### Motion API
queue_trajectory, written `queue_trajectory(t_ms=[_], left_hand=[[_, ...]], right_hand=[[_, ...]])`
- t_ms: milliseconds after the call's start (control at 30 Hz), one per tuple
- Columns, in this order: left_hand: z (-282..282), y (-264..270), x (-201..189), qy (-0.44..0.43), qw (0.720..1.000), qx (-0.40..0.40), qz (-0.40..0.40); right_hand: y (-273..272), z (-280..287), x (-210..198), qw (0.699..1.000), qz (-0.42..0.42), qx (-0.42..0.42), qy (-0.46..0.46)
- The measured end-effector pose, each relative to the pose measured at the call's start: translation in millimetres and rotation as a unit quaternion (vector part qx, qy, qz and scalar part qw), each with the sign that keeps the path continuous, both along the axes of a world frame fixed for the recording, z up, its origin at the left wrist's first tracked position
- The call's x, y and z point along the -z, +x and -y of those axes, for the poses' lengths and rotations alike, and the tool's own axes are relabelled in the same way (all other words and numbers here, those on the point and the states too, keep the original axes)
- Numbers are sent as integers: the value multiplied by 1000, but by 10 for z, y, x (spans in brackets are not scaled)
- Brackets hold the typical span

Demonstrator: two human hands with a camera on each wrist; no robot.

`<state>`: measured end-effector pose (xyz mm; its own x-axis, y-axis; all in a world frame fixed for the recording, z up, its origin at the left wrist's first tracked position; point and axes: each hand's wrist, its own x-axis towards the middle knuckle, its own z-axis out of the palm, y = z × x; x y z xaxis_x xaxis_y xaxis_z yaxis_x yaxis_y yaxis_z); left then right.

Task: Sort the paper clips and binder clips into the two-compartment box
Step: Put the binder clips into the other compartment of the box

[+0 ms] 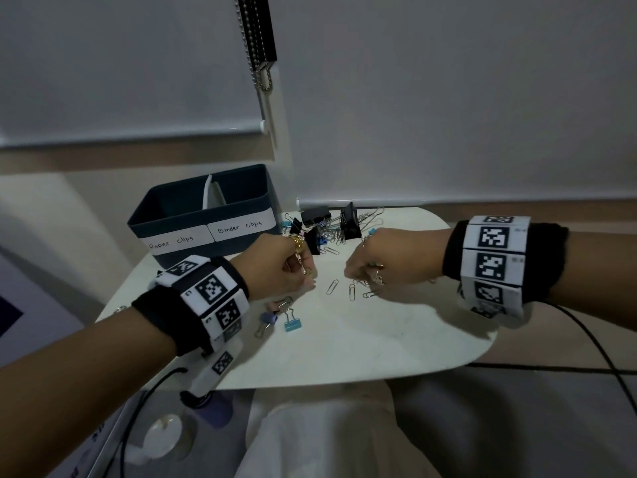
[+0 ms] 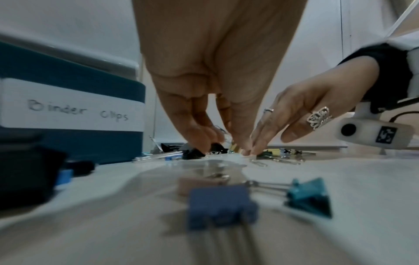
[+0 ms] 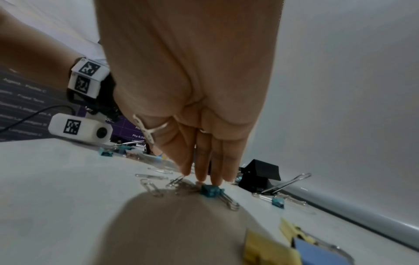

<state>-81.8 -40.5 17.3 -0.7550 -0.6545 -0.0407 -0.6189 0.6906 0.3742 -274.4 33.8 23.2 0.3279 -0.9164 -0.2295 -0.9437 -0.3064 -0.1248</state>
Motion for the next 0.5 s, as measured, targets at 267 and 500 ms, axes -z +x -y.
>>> queue_trajectory(t_ms=[267, 500], left_hand=[[-7, -276, 24, -26, 997, -7, -73], [89, -209, -25, 48, 982, -87, -161]], right_hand=[[-68, -86, 52, 999, -29, 7, 41], [-352, -79, -89, 995, -12, 96, -24]])
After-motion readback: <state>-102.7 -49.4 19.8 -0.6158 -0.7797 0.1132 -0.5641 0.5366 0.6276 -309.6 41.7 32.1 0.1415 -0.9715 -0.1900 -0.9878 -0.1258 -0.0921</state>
